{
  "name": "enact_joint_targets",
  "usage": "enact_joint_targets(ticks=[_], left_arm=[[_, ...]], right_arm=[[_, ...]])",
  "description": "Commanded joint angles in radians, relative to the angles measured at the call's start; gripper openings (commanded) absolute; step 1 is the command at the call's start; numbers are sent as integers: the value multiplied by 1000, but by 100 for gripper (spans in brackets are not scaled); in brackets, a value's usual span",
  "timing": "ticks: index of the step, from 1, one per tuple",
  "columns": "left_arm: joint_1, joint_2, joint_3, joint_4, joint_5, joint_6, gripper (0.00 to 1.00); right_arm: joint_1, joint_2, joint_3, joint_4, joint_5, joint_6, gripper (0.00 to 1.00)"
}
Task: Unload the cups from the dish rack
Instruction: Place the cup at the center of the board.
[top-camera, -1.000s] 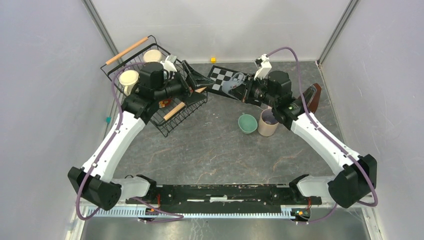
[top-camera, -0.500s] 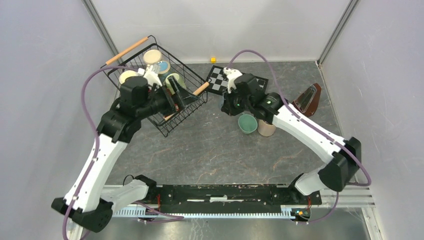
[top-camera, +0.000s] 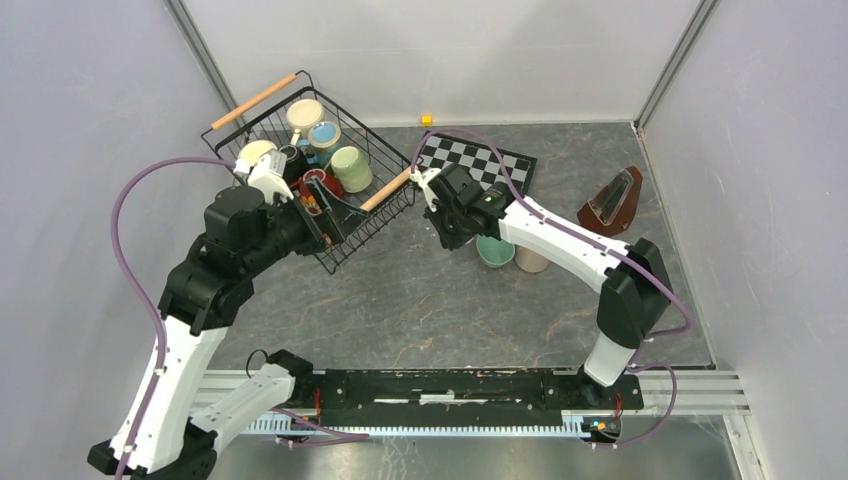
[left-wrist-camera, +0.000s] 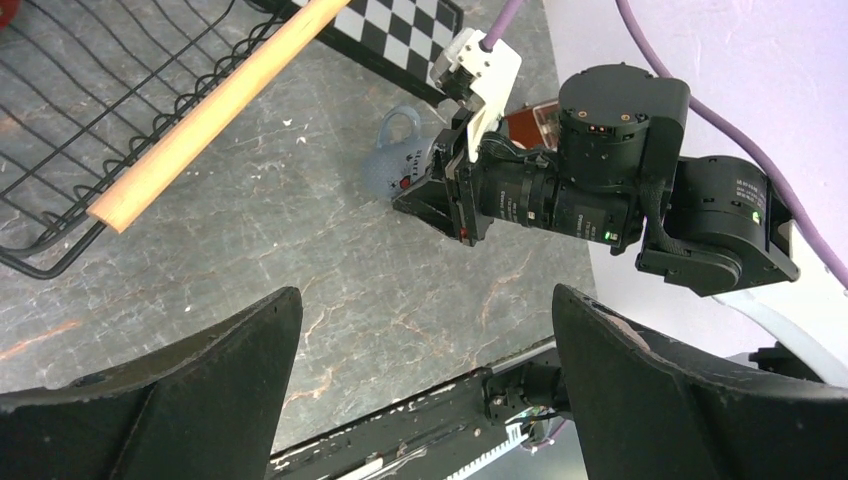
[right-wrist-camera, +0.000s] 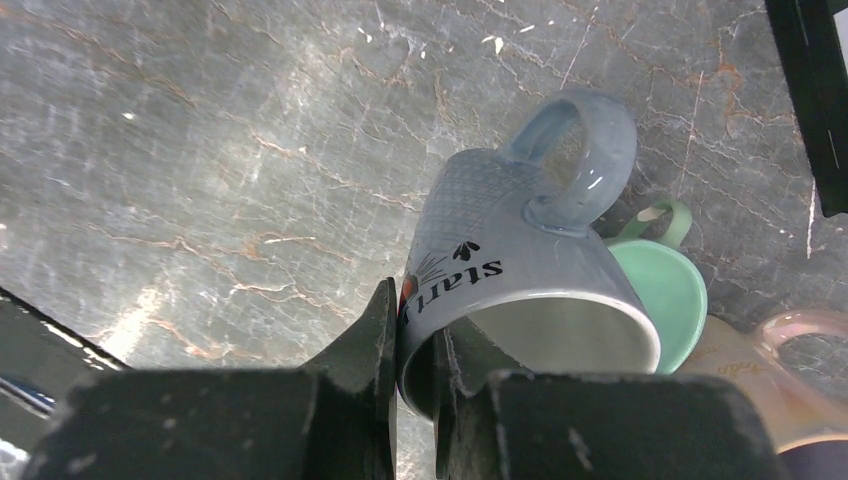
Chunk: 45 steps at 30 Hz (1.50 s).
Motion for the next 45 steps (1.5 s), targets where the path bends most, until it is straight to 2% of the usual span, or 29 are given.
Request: enact_joint_targets(ticks=[1,15,34,45], left_arm=[[-4,-12,-20,-10,-23,52,100],[-3,-37,-48,-9,-12,57,100],[-2,-25,-74,11,1,51,100],[-3,-16,-82,18,5,48,100]], right_arm=[[10,34,54,-19,43,-59,0],[11,155,42,-26,44,-95,0],[11,157,-23,-21,58,-98,3],[11,153,-27,-29,61,-97,24]])
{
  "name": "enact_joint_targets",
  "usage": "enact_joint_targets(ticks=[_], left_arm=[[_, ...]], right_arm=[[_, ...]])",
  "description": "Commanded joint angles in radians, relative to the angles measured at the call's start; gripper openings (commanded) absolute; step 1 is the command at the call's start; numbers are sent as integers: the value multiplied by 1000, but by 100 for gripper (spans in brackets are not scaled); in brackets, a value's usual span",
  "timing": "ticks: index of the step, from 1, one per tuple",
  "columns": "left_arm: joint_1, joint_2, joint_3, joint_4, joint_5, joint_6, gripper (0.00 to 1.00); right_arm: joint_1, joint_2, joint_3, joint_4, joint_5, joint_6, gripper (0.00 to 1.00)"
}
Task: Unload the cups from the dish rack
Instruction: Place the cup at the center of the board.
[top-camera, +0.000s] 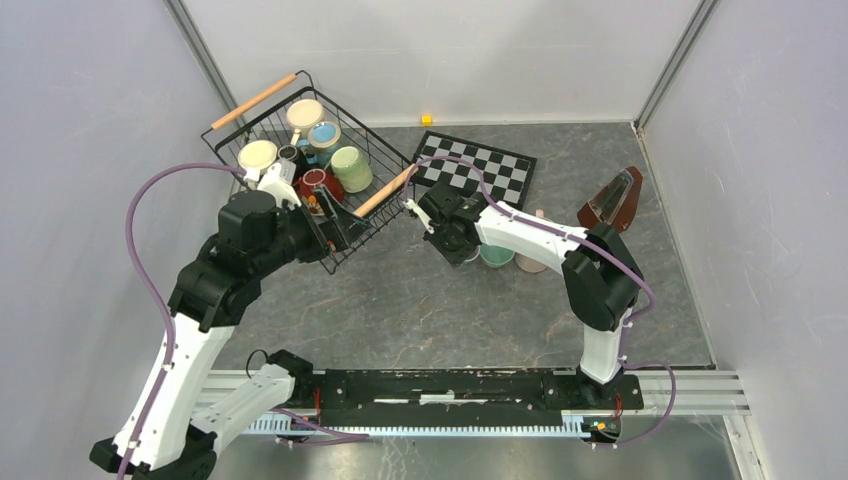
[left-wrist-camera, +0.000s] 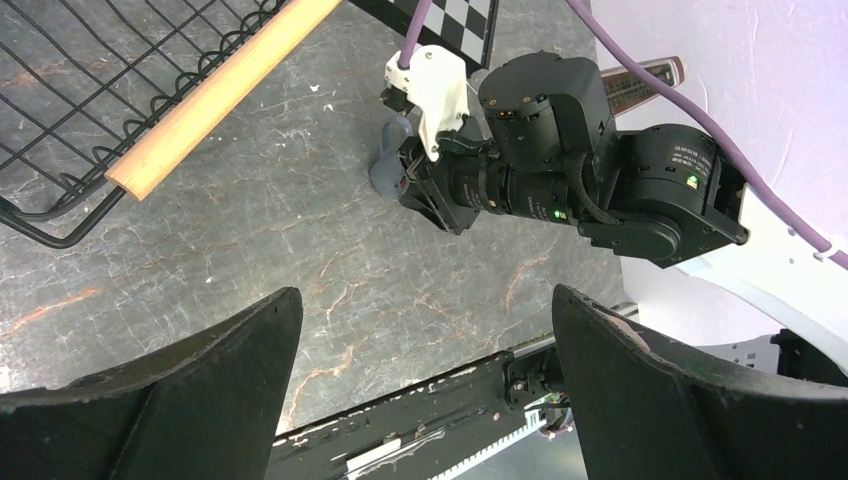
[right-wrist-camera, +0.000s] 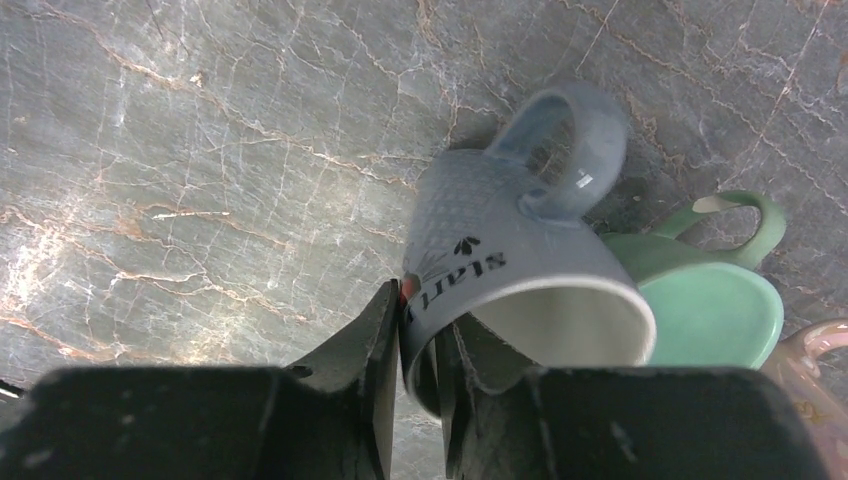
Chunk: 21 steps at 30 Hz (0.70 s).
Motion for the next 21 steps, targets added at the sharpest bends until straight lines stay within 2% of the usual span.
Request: enact_joint_targets(ticks=[1,4,18,21], left_arm=[[-2,4,-10,44,7,39,100],[-3,6,-9,46,7,39,100],[-3,26,-9,59,18,15,100],[-3,38,-1,60,18,9,100]], right_arm=[[5,-20,7,13,22,-13,26],[5,-28,9,13,25,-12,34],[5,-147,18,23,23,2,55],[5,-215,-6,51,21,13,66]])
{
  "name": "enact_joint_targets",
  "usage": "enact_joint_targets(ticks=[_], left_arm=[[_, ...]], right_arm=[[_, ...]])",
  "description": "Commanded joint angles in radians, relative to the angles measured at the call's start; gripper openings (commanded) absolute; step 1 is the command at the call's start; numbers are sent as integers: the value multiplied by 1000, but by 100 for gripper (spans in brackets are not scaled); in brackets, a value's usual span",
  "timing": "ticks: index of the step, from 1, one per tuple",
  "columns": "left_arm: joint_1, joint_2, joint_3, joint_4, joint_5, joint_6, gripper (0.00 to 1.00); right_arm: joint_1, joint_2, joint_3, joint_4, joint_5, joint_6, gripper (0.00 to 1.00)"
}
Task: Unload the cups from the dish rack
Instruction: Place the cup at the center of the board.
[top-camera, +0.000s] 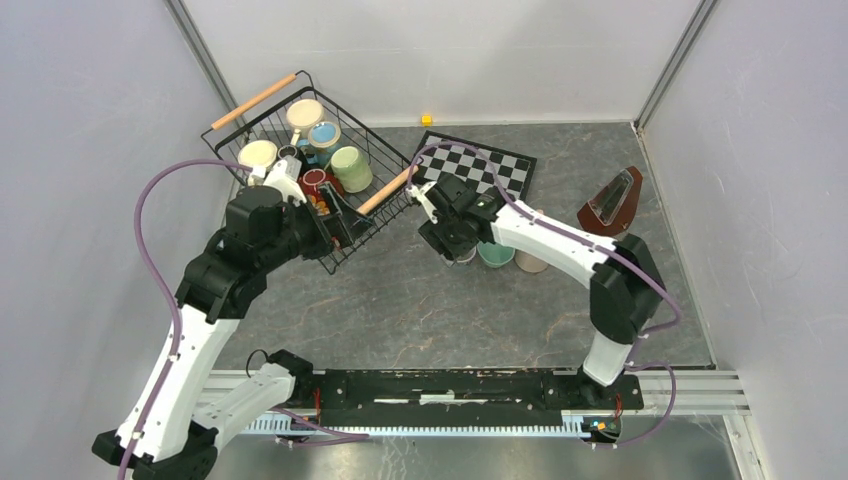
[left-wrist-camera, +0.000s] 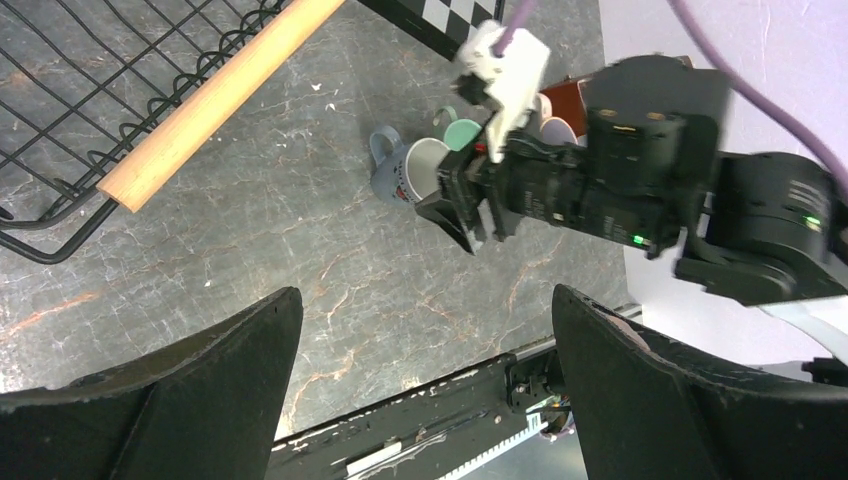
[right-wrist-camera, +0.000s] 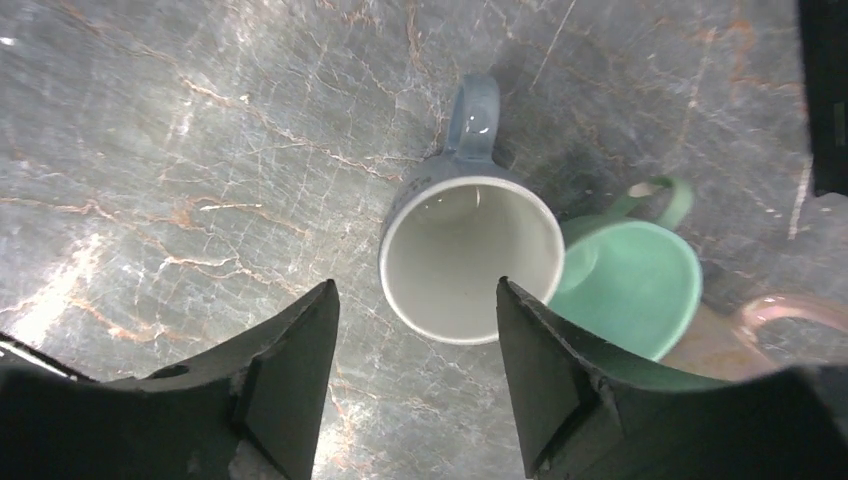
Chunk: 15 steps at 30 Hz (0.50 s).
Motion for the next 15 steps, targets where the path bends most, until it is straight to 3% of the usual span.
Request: enact_joint_targets(ticks=[1,6,15], left_arm=[[-4,12,13,39,13,7,100],[-3,35,33,40,1,-5,100],[-3,153,127,13,-105,-28,100]], right_arm=[[6,-141,-13,59,9,18,70],[5,-271,-72,124,0,32,97],[5,-485,-159,218,-18,53,98]])
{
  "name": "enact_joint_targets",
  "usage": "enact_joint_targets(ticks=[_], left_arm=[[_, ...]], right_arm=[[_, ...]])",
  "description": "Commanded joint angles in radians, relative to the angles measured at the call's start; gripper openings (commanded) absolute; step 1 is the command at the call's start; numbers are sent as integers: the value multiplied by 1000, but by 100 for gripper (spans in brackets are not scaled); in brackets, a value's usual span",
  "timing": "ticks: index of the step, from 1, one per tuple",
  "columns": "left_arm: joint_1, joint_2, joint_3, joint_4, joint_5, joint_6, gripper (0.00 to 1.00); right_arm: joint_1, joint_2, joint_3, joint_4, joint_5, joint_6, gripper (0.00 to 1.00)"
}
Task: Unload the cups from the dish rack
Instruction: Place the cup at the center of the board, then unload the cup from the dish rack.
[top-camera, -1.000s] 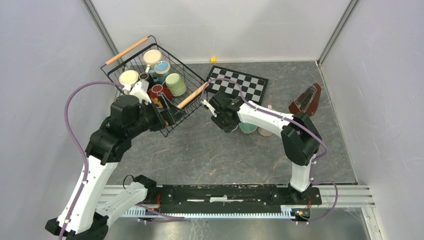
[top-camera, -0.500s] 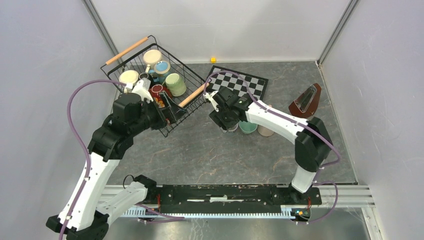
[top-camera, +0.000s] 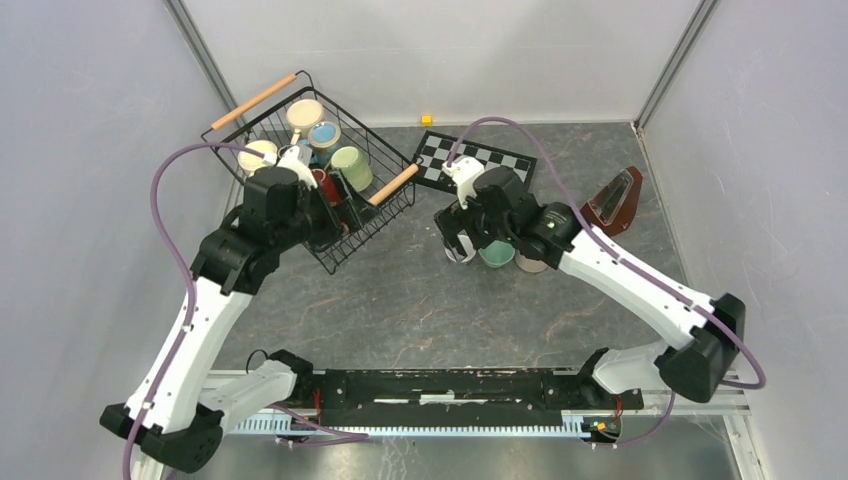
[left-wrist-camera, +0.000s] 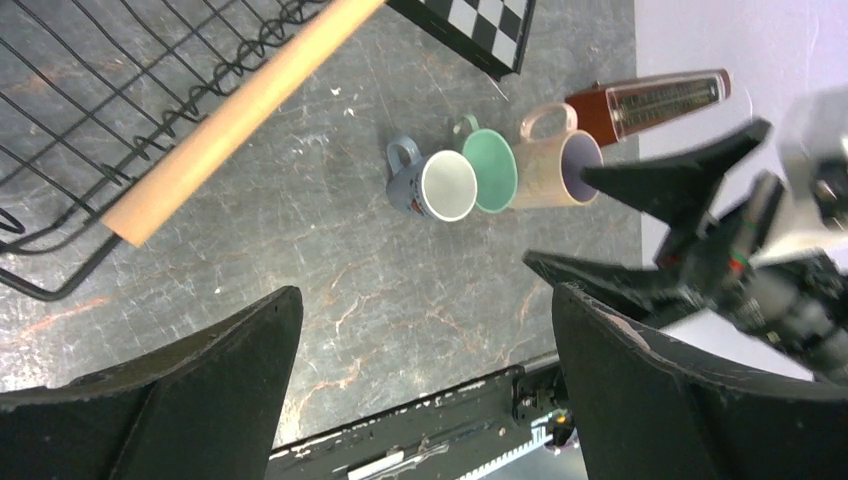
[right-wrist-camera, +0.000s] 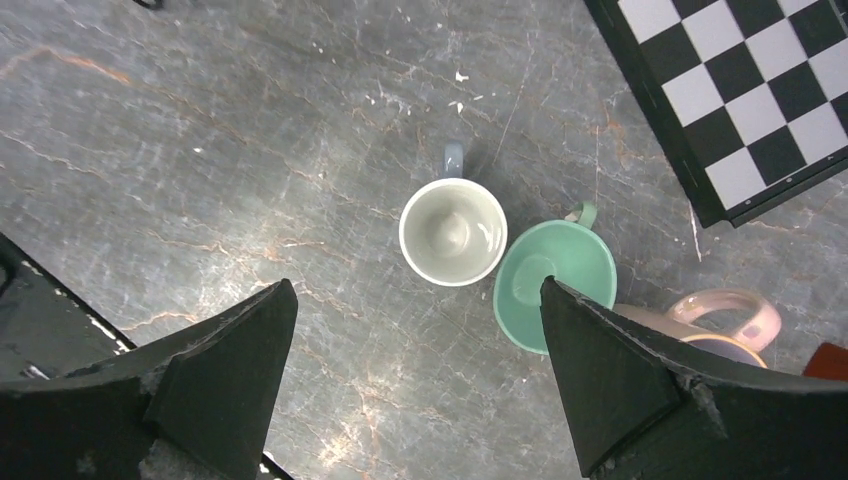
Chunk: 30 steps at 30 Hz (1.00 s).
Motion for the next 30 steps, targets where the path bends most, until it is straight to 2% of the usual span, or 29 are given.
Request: enact_joint_targets(ticks=[1,11,18,22,30], left_arm=[[-3,77,110,2,-119,-29,100],[12,374,406,-89,-485,-18,100],[118,569,503,-63,-545,-47,100],[205,665,518,-42,-534,-95,100],[305,858,594,-40,-555,-166,100]], right_arm=[[4,-104,-35,85,-13,18,98],[4,-233,-86,95,-1,28,98],[5,-298,-116,83,-6,40,98],[4,-323,-131,78,-12,46,98],[5,-356,-161,70,-25,56,98]])
